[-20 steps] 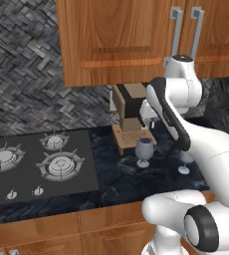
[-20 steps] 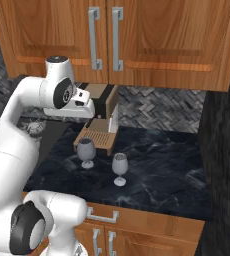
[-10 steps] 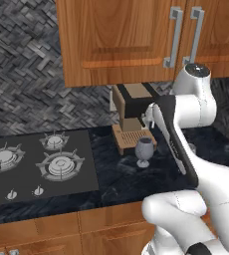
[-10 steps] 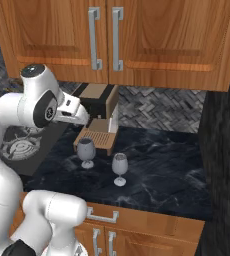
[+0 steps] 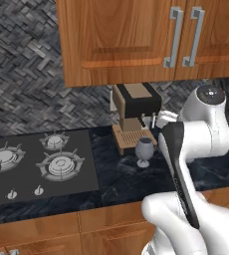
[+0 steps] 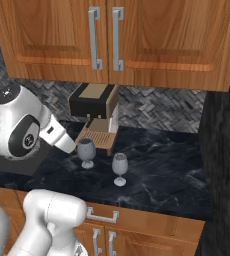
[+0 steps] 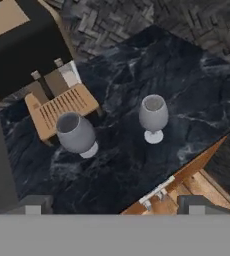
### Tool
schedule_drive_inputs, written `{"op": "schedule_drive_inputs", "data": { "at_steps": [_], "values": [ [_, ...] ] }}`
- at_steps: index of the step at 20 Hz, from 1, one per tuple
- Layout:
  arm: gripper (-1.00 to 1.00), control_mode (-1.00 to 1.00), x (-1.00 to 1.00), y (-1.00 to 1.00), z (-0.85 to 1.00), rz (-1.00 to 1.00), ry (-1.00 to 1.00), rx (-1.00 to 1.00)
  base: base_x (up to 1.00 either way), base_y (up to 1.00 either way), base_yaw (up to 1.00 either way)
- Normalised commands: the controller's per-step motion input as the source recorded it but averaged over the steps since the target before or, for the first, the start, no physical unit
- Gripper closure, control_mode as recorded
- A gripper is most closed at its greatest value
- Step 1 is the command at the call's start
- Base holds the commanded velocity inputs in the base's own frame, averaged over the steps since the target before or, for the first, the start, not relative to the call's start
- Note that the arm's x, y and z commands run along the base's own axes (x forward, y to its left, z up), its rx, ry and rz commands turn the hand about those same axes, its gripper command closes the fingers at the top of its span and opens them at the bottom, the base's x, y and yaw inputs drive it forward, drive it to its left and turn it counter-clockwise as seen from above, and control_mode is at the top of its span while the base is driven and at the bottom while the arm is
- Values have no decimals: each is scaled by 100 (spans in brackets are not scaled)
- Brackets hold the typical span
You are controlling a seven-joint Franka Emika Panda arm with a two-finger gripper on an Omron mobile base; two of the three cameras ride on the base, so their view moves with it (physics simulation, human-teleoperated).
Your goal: Retrieve the wine glasses from the counter and place one next to each plate.
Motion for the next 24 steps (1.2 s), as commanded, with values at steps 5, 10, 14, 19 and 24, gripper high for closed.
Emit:
{"op": "schedule_drive_inputs", "data": {
  "at_steps": [5, 10, 14, 19, 24],
  "values": [
    [-100, -100, -41, -21, 1, -39, 0, 32, 0, 0, 0],
    [-100, -100, -16, -25, 0, -34, 0, 38, 0, 0, 0],
    [-100, -100, -4, -28, 0, -19, 0, 43, 0, 0, 0],
    [-100, -100, 0, -31, 0, -3, 0, 40, 0, 0, 0],
    [-100, -100, 0, -40, -5, 0, 0, 41, 0, 0, 0]
  ]
}}
